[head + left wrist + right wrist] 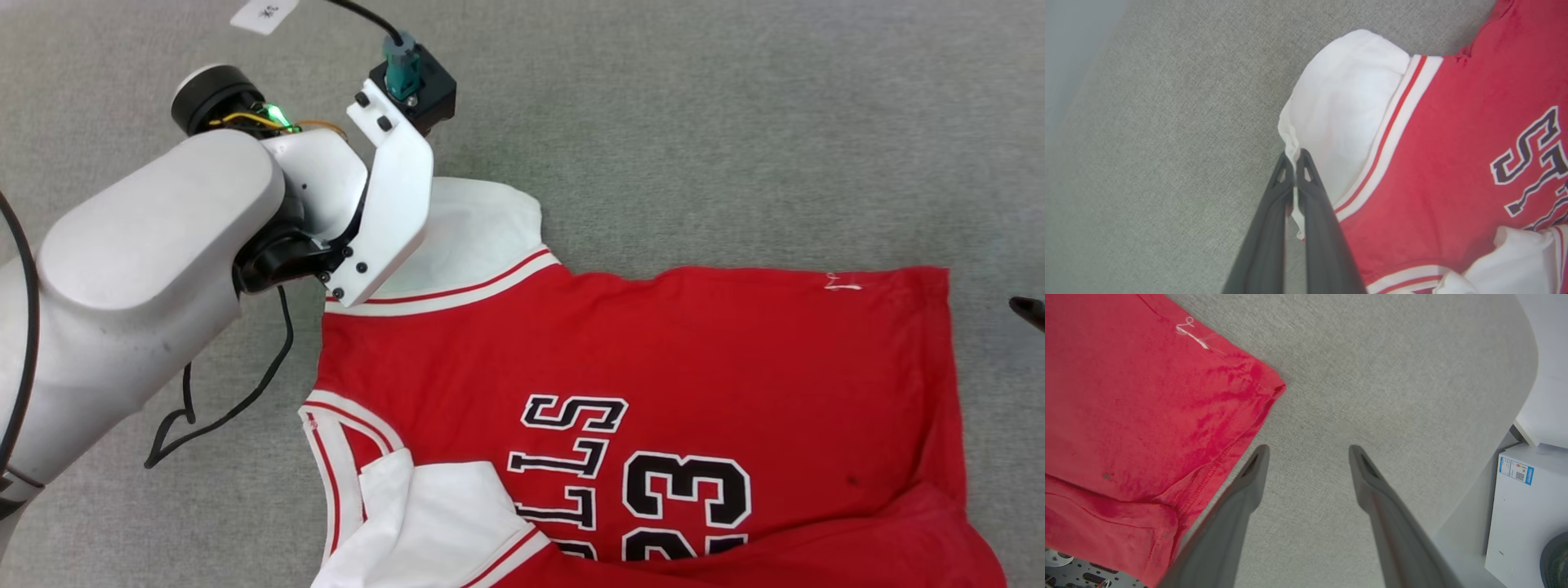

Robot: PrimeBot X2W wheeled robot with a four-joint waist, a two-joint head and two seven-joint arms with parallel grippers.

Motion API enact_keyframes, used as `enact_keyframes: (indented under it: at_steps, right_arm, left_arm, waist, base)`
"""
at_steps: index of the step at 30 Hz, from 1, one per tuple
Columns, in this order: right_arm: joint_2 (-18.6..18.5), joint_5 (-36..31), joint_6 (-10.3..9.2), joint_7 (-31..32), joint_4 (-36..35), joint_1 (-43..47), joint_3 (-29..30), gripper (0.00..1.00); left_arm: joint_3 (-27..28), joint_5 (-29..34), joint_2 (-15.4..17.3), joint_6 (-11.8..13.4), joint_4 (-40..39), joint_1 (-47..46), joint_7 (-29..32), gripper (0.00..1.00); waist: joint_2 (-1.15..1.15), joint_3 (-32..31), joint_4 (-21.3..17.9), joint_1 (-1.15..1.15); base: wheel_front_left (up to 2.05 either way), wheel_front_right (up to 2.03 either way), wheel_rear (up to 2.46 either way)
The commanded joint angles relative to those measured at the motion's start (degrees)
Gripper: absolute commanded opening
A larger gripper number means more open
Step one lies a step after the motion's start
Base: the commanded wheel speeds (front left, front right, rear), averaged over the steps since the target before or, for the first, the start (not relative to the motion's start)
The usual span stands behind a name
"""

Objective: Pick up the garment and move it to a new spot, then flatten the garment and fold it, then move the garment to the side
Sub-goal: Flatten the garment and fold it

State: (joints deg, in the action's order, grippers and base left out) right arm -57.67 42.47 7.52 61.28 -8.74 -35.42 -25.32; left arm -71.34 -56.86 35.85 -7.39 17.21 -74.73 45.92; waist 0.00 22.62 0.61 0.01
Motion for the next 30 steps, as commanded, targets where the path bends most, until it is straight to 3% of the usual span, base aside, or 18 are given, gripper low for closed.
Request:
enact_keyframes:
  at_steps: [1, 5, 15, 16, 21, 30]
  right_arm:
    - [0.78, 0.5, -0.07, 1.55, 1.17, -1.64, -1.09, 1.0]
    - [3.64, 1.77, -0.07, 4.98, 6.33, -5.13, -3.5, 1.0]
    - [9.25, 3.38, -0.05, 3.78, 14.65, -2.94, -11.05, 1.0]
    - [9.49, 3.51, -0.04, 1.81, 14.72, -3.08, -12.7, 0.0]
    - [8.95, 3.07, -0.05, -2.29, 14.65, -4.99, -13.1, 0.0]
    - [7.39, 4.84, -0.06, -12.81, 13.56, -2.93, -14.15, 0.0]
  left_arm:
    - [-0.22, 0.28, -0.03, -0.01, -0.21, -0.7, -0.33, 0.0]
    - [-0.83, 0.63, -0.17, -0.01, -1.03, -1.97, -1.3, 0.0]
    - [-1.69, 1.05, 0.12, -0.02, -1.21, -3.32, -3.08, 0.0]
    - [-1.82, 0.8, 0.43, -0.02, -0.83, -2.92, -3.51, 0.0]
    - [-1.97, 0.38, 0.81, -0.02, 0.03, -1.39, -4.37, 0.0]
    - [-2.0, -1.15, 2.82, -0.01, -1.52, 3.33, -7.47, 0.0]
  waist:
    - [0.0, 1.15, 1.01, -0.01]
    - [0.0, 2.84, 2.17, -0.01]
    - [0.0, 5.42, 3.55, -0.01]
    - [0.0, 5.14, 3.36, -0.01]
    - [0.0, 3.04, 2.81, -0.01]
    - [0.0, -6.53, 2.6, -0.01]
  base:
    - [0.0, 0.0, 0.0]
    - [0.0, 0.0, 0.0]
    - [0.0, 0.0, 0.0]
    - [0.0, 0.0, 0.0]
    - [0.0, 0.0, 0.0]
    - [0.0, 0.0, 0.0]
